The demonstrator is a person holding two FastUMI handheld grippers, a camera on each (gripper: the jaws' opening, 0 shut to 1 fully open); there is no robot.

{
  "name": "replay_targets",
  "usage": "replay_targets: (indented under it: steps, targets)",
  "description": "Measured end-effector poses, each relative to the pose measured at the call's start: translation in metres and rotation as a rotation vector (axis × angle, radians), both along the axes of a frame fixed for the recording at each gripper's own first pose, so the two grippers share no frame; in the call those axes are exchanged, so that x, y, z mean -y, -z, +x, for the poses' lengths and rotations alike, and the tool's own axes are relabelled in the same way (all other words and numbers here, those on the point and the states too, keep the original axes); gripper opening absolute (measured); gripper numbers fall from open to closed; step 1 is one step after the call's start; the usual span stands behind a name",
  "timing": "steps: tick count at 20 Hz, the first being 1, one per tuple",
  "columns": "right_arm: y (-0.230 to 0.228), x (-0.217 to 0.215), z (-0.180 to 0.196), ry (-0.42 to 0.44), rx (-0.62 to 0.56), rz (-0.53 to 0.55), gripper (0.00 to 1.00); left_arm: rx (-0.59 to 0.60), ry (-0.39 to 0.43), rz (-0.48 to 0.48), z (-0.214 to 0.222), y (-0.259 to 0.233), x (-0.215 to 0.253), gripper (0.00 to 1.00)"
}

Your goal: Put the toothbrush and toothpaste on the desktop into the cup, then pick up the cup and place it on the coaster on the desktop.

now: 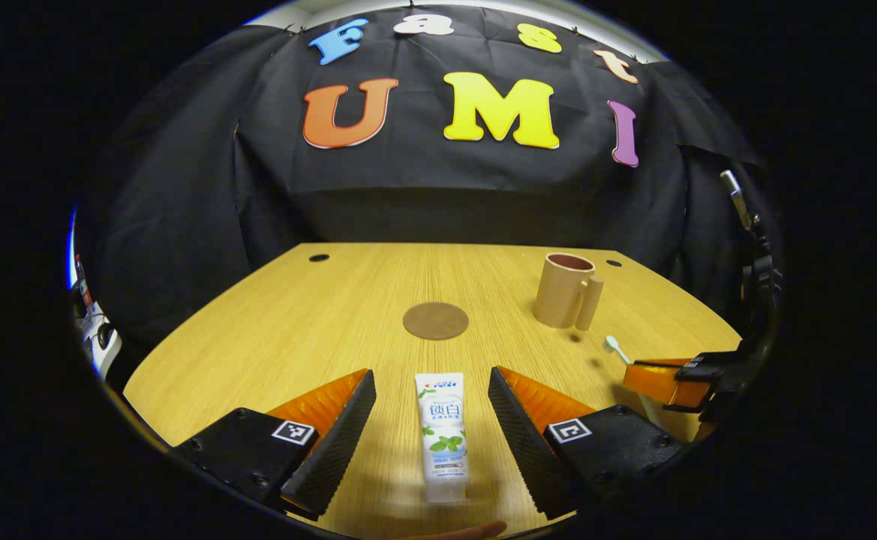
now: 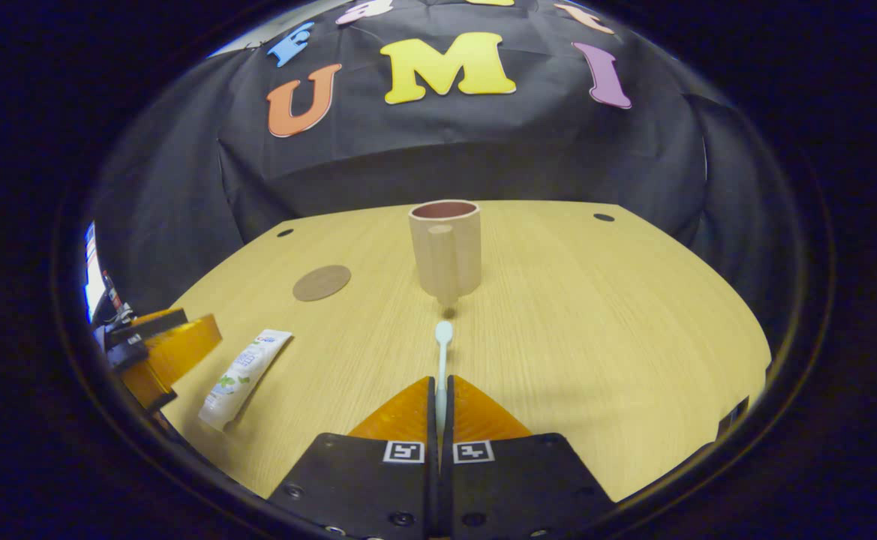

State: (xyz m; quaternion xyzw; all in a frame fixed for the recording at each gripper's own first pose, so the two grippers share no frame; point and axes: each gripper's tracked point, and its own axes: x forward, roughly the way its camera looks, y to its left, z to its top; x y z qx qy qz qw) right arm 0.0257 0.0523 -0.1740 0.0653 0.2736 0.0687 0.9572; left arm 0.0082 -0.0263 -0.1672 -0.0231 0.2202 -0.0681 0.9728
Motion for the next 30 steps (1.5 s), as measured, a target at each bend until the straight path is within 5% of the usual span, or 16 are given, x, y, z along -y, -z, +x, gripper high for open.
replay_targets:
  steps: [8,14,18,19,20,23,30]
  targets:
    - [-0.025,0.008,-0.02,-0.042,0.066,0.04,0.0,-0.249,-0.066,0.024,-0.005,0.05,-0.008,0.88]
    - [-0.035,0.01,-0.024,-0.061,0.096,0.037,0.0,-0.256,-0.043,0.062,-0.005,0.051,-0.004,0.81]
    - [-0.04,0.016,-0.024,-0.053,0.113,0.039,0.0,-0.27,-0.018,0.072,-0.005,0.05,-0.001,0.54]
    - [-0.042,0.018,-0.023,-0.051,0.116,0.036,0.0,-0.267,-0.011,0.072,-0.005,0.048,0.0,0.49]
    - [-0.043,0.018,-0.024,-0.05,0.121,0.036,0.0,-0.262,-0.003,0.07,-0.004,0.048,0.001,0.55]
    - [-0.052,0.02,-0.021,-0.053,0.136,0.037,0.0,-0.21,0.032,0.024,-0.004,0.036,0.012,0.44]
    - [-0.097,0.019,0.02,-0.072,0.23,0.053,0.0,0.031,0.039,-0.019,0.011,-0.031,0.019,0.42]
